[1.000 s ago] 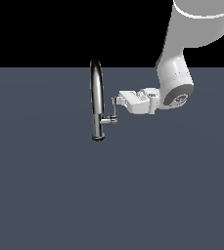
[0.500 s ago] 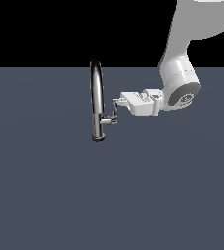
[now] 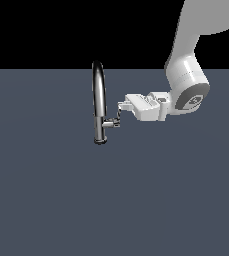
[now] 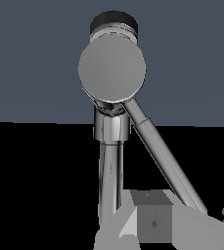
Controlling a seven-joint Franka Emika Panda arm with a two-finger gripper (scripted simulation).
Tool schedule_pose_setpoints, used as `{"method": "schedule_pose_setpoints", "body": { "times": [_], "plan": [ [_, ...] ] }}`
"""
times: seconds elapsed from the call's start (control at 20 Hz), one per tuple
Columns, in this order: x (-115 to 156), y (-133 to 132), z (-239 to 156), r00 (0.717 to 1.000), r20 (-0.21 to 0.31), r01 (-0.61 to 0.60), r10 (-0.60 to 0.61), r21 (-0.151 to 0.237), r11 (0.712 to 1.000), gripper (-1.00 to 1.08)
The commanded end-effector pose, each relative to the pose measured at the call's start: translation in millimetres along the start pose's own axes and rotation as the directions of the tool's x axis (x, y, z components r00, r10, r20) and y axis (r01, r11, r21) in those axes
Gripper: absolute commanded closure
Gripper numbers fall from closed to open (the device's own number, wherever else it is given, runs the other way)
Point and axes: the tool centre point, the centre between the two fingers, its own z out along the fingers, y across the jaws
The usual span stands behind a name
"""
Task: Turn on the faucet by rotating a designated handle.
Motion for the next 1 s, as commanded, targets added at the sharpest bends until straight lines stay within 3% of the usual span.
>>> {"method": "schedule_pose_setpoints", "body": {
  "times": [0.0, 0.55, 0.65, 0.95],
  "plan": [
    [8, 10, 2, 1.0, 0.005, -0.009, 0.009, -0.005, 1.0, 1.08],
    [34, 49, 5, 1.0, 0.01, -0.01, 0.01, -0.013, 1.0, 1.08],
    [24, 40, -2, 1.0, -0.002, 0.01, -0.01, 0.0, 1.0, 1.08],
    [63, 49, 2, 1.0, 0.004, 0.0, 0.0, -0.007, 1.0, 1.08]
  ]
}}
